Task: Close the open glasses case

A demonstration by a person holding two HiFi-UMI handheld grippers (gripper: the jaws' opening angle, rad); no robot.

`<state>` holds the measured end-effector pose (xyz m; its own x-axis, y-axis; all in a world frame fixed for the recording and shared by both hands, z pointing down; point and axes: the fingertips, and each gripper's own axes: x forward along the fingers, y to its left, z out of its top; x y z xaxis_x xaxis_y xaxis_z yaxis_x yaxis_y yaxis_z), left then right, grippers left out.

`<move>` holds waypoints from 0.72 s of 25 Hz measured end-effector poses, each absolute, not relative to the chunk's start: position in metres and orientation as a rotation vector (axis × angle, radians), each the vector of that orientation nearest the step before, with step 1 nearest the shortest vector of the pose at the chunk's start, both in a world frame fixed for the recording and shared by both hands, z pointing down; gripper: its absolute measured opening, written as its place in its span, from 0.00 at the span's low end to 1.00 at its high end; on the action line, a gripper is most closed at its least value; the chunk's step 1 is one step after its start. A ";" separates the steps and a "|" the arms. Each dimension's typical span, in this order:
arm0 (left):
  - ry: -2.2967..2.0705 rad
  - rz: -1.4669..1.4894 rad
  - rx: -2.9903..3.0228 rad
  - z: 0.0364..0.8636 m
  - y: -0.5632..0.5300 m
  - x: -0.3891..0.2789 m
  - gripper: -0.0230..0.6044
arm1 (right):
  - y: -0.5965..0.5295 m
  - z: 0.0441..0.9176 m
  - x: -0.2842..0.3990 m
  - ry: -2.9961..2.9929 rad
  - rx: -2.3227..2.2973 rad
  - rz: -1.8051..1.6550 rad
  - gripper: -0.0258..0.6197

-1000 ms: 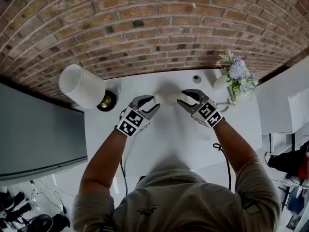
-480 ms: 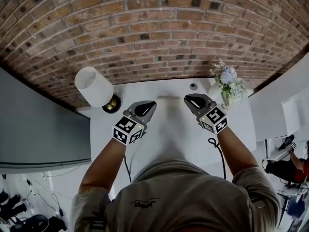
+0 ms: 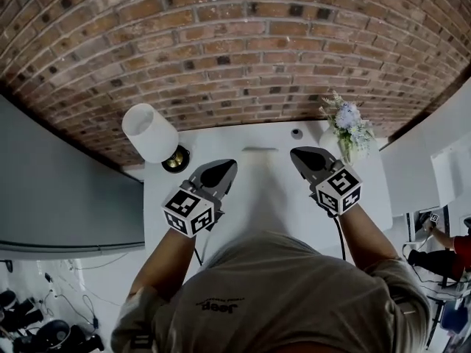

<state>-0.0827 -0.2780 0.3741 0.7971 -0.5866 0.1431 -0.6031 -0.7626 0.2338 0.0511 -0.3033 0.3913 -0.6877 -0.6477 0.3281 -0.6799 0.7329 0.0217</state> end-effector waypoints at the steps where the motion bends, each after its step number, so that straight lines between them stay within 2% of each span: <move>1: -0.927 0.073 2.710 0.370 -0.276 -0.084 0.03 | -0.301 0.387 0.052 -2.630 1.044 0.156 0.05; 18: -0.970 0.005 2.667 0.347 -0.261 -0.099 0.03 | -0.289 0.360 0.055 -2.707 1.099 0.202 0.05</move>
<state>-0.0985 -0.2607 0.3466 0.7717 -0.6272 0.1055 -0.6283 -0.7259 0.2799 0.0549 -0.2885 0.3603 -0.6988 -0.6716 0.2463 -0.7006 0.7120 -0.0466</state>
